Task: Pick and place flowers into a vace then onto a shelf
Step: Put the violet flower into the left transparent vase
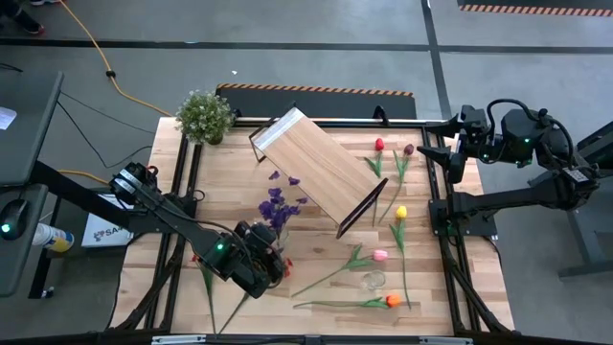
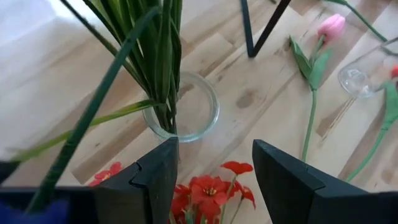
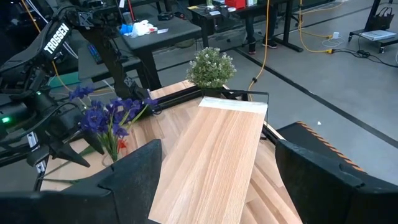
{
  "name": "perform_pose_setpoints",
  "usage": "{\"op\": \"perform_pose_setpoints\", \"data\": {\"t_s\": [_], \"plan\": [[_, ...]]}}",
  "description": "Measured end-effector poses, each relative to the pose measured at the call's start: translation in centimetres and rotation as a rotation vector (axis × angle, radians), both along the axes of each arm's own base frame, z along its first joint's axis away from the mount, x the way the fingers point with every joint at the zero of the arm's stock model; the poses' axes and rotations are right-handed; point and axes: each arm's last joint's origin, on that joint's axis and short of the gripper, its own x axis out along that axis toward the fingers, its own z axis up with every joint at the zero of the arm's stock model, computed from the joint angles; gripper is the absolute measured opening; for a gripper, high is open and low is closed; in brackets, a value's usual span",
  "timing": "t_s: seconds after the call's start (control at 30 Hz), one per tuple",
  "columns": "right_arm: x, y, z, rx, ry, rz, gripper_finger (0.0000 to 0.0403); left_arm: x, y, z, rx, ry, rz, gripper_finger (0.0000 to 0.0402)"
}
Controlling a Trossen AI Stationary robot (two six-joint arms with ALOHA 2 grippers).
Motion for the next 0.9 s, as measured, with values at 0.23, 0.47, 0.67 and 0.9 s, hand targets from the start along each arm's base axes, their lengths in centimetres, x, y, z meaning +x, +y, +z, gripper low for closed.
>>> {"op": "perform_pose_setpoints", "data": {"t_s": [0.23, 0.47, 0.67, 0.9], "plan": [[0.0, 0.0, 0.0, 0.0, 0.0, 0.0, 0.0303, -0.01, -0.02, -0.02, -0.01, 0.004, -0.001, 0.0239], [0.0, 0.02, 0.0, 0.002, 0.0, 0.008, 0.0303, -0.09, -0.18, -0.14, -0.078, 0.039, -0.008, 0.0239], [0.01, 0.02, 0.0, 0.002, 0.0, 0.008, 0.0303, -0.13, -0.25, -0.19, -0.11, 0.055, -0.01, 0.0239], [0.01, 0.04, 0.0, 0.003, 0.0, 0.012, 0.0303, -0.18, -0.33, -0.25, -0.149, 0.072, -0.007, 0.0239]]}}
